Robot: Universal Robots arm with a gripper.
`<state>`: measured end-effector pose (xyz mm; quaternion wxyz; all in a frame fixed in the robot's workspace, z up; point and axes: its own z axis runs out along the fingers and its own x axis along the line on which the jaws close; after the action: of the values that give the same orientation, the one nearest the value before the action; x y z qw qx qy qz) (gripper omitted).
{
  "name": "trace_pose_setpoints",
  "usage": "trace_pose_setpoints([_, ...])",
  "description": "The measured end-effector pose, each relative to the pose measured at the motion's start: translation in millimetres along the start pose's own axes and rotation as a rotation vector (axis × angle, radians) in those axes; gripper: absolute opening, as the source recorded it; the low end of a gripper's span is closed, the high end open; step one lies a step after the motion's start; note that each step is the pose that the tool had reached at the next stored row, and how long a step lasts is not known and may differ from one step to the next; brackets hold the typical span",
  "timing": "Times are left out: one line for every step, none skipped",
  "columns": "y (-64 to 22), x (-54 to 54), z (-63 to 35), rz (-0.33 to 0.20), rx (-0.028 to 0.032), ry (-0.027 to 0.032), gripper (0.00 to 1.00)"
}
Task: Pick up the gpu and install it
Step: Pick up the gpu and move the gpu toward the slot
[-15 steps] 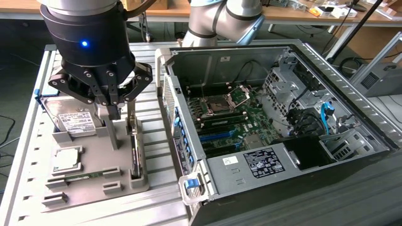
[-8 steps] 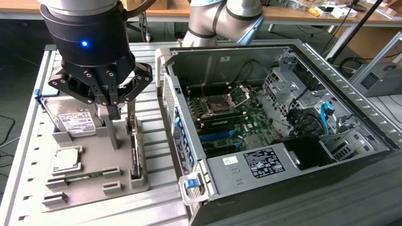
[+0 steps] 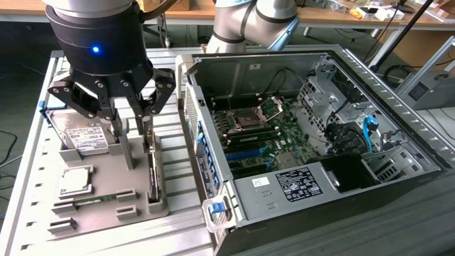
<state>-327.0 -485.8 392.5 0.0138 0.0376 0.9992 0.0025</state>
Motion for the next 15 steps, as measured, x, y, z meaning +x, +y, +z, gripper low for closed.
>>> trace_pose_setpoints([0.0, 0.0, 0.0, 0.0, 0.0, 0.0, 0.42])
trace_pose_setpoints([0.0, 0.0, 0.0, 0.0, 0.0, 0.0, 0.47])
trace_pose_setpoints([0.0, 0.0, 0.0, 0.0, 0.0, 0.0, 0.47])
trace_pose_setpoints([0.0, 0.0, 0.0, 0.0, 0.0, 0.0, 0.54])
trace_pose_setpoints([0.0, 0.0, 0.0, 0.0, 0.0, 0.0, 0.54])
trace_pose_setpoints([0.0, 0.0, 0.0, 0.0, -0.0001, 0.0, 0.54])
trace_pose_setpoints([0.0, 0.0, 0.0, 0.0, 0.0, 0.0, 0.54])
trace_pose_setpoints([0.0, 0.0, 0.1, 0.0, 0.0001, 0.0001, 0.54])
trace_pose_setpoints([0.0, 0.0, 0.6, 0.0, -0.0001, -0.0001, 0.54])
trace_pose_setpoints([0.0, 0.1, 1.2, 0.0, -0.0001, -0.0001, 0.54])
trace_pose_setpoints([0.0, 0.1, 1.9, 0.0, 0.0, 0.0, 0.54])
trace_pose_setpoints([-0.1, 0.1, 3.0, 0.0, 0.0, 0.0, 0.54])
trace_pose_setpoints([-0.1, 0.1, 4.7, 0.0, 0.0, 0.0, 0.54])
trace_pose_setpoints([-0.1, 0.1, 5.7, 0.0, 0.0, 0.0, 0.54])
trace_pose_setpoints([-0.1, 0.1, 6.5, 0.0, -0.0001, -0.0001, 0.54])
